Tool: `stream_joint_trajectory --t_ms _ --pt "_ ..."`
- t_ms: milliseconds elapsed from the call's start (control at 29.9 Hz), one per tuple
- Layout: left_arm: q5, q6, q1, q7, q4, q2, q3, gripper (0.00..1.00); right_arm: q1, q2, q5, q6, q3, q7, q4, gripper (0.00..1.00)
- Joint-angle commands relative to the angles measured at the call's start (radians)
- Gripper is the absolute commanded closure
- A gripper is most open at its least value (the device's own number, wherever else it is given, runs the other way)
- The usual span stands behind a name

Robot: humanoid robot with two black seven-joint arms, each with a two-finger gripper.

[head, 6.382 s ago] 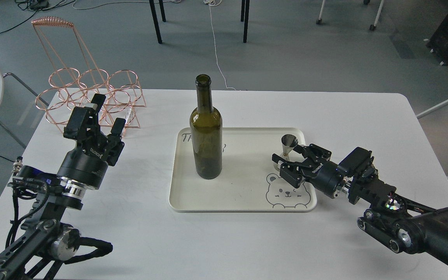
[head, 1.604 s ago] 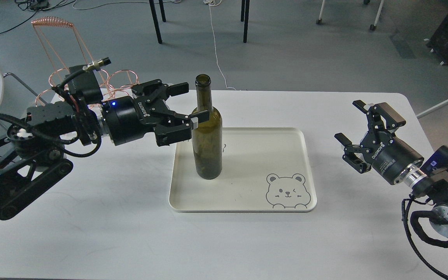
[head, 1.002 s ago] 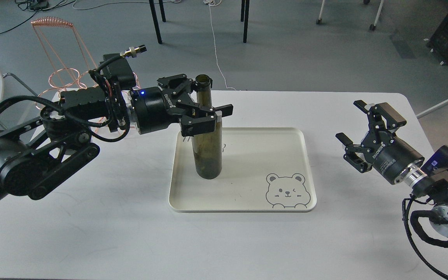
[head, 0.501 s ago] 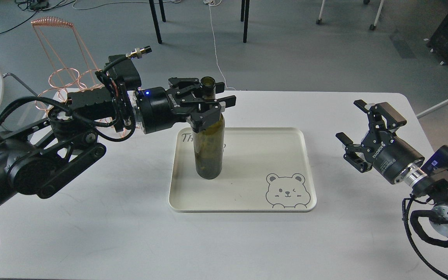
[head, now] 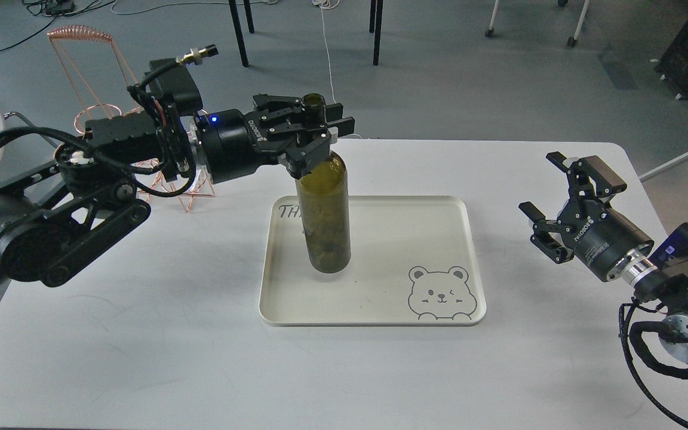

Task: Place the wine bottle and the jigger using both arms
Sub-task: 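Lift the green wine bottle and carry it over the copper rack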

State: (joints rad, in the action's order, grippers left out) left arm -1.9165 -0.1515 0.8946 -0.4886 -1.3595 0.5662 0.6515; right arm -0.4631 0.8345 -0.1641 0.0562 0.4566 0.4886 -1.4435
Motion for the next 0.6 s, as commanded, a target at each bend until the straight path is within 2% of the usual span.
stream_joint_trajectory --t_ms 0,100,200,368,568 --pt "0.074 -0.005 0.104 0.0 0.003 0.043 -0.004 0.91 0.001 -0.003 0.0 -0.004 0.001 0.0 0.0 0.01" --pt "0.103 -0.008 0.191 0.0 0.039 0.104 -0.007 0.91 0.001 -0.005 0.0 -0.007 -0.001 0.0 0.0 0.01" --pt "0.105 -0.005 0.225 0.0 0.111 0.145 -0.006 0.91 0.001 -0.003 0.0 -0.013 -0.001 0.0 0.0 0.01" --pt "0.105 0.024 0.242 0.0 0.239 0.195 -0.006 0.91 0.003 -0.005 -0.003 -0.015 -0.001 0.0 0.0 0.01" --pt "0.1 0.035 0.231 0.0 0.286 0.258 -0.018 0.91 0.003 -0.008 -0.005 -0.015 -0.001 0.0 0.002 0.01"
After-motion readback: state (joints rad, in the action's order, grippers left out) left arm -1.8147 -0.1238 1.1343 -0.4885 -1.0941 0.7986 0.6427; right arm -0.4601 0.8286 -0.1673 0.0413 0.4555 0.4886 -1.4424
